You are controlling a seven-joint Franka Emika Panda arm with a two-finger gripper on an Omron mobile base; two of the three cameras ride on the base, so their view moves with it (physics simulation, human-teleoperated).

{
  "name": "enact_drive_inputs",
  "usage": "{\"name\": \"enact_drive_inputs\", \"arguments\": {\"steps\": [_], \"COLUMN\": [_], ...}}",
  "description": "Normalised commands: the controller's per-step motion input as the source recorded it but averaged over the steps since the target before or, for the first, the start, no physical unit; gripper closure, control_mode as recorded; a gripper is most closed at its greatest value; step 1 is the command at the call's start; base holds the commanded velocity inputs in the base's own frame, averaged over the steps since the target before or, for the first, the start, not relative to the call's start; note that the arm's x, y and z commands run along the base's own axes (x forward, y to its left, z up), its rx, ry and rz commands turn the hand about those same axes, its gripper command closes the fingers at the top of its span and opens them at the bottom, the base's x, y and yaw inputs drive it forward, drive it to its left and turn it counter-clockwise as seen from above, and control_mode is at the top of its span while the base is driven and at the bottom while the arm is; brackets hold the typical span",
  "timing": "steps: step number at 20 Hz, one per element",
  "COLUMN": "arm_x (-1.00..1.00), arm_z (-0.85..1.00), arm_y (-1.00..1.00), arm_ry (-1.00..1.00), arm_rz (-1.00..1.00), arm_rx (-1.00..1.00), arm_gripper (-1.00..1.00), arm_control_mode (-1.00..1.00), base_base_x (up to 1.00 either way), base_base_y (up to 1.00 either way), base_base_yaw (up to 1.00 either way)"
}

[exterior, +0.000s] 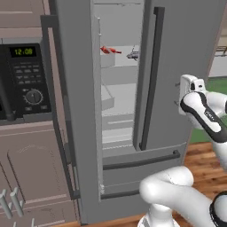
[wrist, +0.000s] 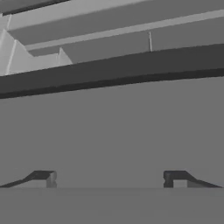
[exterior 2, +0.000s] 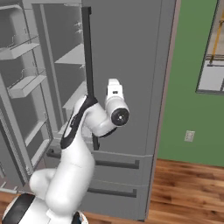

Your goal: Place the fish on the counter behind the older fish on the same shelf of the fridge to maintain FIFO order. Close the fridge door when finished.

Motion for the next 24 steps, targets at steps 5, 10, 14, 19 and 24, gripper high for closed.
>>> {"name": "enact_drive_inputs", "arguments": {"steps": [5,10,14,19,24], "arm_x": [-1.0,-1.0,-1.0,-0.65,-0.17], "arm_z": [0.62,0.77,0.46,-0.19,-0.67], "arm_y": [-0.04,0.0,0.05,0.28,0.11], "arm_ry": [-0.03,0.0,0.03,0.08,0.08], "arm_rz": [0.0,0.0,0.0,0.08,0.11], "arm_rx": [-0.01,-0.17,-0.31,-0.31,-0.24], "arm_gripper": [-1.0,-1.0,-1.0,-1.0,-1.0], "arm_control_mode": [-1.0,-1.0,-1.0,-1.0,-1.0], "base_base_x": [0.0,0.0,0.0,0.0,0.0], "base_base_y": [0.0,0.0,0.0,0.0,0.0], "base_base_yaw": [0.0,0.0,0.0,0.0,0.0]}}
